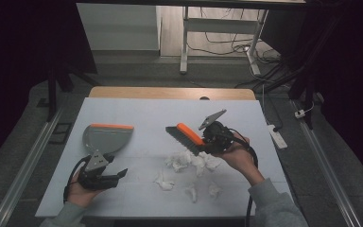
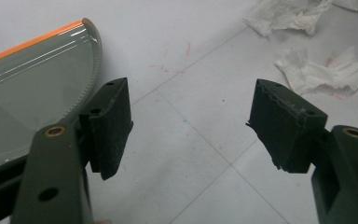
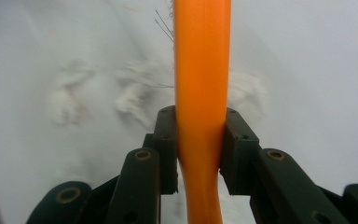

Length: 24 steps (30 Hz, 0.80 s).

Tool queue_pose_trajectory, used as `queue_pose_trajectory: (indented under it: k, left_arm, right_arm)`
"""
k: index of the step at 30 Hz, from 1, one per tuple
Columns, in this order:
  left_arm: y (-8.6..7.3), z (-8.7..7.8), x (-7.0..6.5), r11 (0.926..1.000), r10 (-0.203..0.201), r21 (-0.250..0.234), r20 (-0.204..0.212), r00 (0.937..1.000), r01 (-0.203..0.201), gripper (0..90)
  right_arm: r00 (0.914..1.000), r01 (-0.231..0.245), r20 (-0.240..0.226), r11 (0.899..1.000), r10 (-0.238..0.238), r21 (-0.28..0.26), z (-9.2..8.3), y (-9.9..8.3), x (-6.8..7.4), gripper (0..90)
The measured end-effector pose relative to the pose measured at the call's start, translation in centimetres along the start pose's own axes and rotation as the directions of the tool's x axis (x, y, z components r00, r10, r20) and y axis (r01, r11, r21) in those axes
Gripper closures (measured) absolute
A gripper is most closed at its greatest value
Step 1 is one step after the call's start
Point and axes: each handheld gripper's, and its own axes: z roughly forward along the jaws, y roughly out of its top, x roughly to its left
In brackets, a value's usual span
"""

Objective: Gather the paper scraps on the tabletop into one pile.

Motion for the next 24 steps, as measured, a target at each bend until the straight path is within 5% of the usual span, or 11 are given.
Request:
queue_pose_trajectory:
  k: [6, 10, 19, 21, 24]
  left_arm:
    - [0.0, -0.1, 0.1, 1.0000, -0.002, -0.002, -0.003, 1.0000, 0.002, 30.0]
    - [-0.1, -0.2, 0.2, 1.0000, -0.007, -0.003, -0.005, 1.0000, 0.007, 30.0]
    - [-0.3, -0.4, 0.6, 0.9998, -0.019, -0.010, -0.011, 0.9998, 0.019, 30.0]
    - [-0.3, -0.4, 0.7, 0.9998, -0.019, -0.009, -0.013, 0.9997, 0.019, 30.0]
    - [-0.3, -0.4, 0.7, 0.9998, -0.019, -0.008, -0.013, 0.9997, 0.019, 30.0]
  right_arm:
    - [0.9944, 0.049, -0.096, 0.997, -0.044, 0.052, 1.1, 0.8, 3.5, 70.7]
    - [0.9808, 0.124, -0.164, 0.986, -0.106, 0.107, 2.3, 1.3, 6.1, 70.7]
    - [0.9512, 0.206, -0.270, 0.958, -0.149, 0.198, 5.4, 2.0, 10.2, 70.7]
    - [0.9519, 0.222, -0.261, 0.948, -0.160, 0.227, 6.3, 2.2, 10.7, 70.7]
    - [0.9629, 0.196, -0.230, 0.951, -0.141, 0.240, 6.7, 2.5, 10.1, 70.8]
